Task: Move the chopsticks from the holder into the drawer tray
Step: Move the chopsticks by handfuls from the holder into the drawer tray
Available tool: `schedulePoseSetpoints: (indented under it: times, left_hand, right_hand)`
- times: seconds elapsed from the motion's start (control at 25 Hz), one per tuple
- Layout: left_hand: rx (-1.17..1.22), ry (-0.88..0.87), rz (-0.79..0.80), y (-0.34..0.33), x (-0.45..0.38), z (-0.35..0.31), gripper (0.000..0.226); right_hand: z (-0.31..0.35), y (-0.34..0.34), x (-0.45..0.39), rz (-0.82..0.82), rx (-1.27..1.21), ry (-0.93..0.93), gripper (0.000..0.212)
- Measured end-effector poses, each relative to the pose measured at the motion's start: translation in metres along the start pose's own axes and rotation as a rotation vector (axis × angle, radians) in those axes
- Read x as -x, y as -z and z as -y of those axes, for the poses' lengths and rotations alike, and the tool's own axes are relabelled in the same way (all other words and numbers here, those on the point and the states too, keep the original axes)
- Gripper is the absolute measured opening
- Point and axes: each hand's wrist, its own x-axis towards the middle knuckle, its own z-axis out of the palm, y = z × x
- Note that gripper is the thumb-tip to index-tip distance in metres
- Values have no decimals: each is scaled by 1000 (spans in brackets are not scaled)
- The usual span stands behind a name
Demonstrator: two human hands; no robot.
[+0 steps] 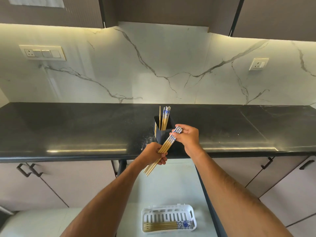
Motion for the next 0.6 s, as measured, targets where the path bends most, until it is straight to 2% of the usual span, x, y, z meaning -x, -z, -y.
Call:
schedulePoseSetpoints:
  times: [0.12, 0.24, 0.32, 0.4, 0.48, 0.6]
  left_hand:
    - [-97, 16, -5, -10, 7, 18, 17]
    - [-318, 39, -6, -23, 14, 39, 18]
    - [-534, 9, 1, -34, 18, 51, 12]
    - [-724, -60, -11, -46, 24, 63, 9]
    - [-791, -131, -33, -60, 28, 75, 9]
    - [-817, -173, -18, -80, 34, 91, 9]
  right_hand:
    - [-20, 5, 17, 21, 47, -10, 42]
    - [-42, 18, 34, 79, 415, 129, 60]
    - [-56, 22, 47, 203, 698, 287, 64]
    - [-71, 21, 61, 408, 999, 436, 57]
    - [-91, 19, 74, 564, 1265, 514, 40]
    - [-116, 19, 87, 608, 1427, 483, 23]
